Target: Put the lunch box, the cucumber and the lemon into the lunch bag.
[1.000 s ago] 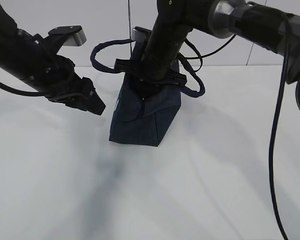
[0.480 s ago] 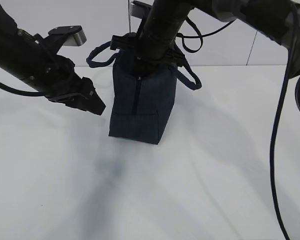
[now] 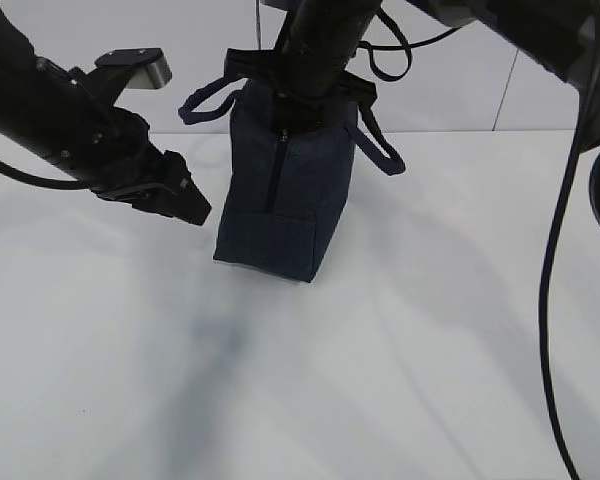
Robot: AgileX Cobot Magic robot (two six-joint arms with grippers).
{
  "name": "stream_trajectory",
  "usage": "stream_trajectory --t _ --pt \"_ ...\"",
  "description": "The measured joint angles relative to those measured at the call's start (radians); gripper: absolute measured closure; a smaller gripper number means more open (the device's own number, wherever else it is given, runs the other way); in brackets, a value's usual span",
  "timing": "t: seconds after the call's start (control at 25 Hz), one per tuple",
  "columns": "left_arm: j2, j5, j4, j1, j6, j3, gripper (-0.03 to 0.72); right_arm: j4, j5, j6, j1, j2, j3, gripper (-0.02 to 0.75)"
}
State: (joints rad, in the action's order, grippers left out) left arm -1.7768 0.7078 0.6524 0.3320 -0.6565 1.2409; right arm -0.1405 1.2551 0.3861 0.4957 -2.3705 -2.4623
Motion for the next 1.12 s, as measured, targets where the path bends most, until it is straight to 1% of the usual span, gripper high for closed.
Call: stream_trajectory --t 0.12,0.6,0.72,0.92,1.04,1.12 --pt "0.0 -0.016 0.006 0.0 0.0 0.0 0.335 0.024 0.002 -0.002 0.0 0.0 0.0 0.735" --pt "0.0 -0.04 0.051 0.0 -0.011 0.0 0.335 0.047 0.004 -0.006 0.0 0.0 -0.011 0.736" --pt "0.0 -0.045 0.058 0.0 -0.039 0.006 0.335 0.062 0.006 -0.006 0.0 0.0 -0.051 0.736" --pt "0.0 -0.052 0.117 0.004 -0.146 0.033 0.335 0.093 0.008 -0.008 0.0 0.0 -0.106 0.737" --pt "-0.015 -0.072 0.131 0.032 -0.205 0.054 0.335 0.095 0.008 -0.008 0.0 0.0 -0.109 0.737" --pt "-0.027 -0.119 0.137 0.06 -0.223 0.059 0.325 0.095 0.01 -0.008 0.0 0.0 -0.109 0.737"
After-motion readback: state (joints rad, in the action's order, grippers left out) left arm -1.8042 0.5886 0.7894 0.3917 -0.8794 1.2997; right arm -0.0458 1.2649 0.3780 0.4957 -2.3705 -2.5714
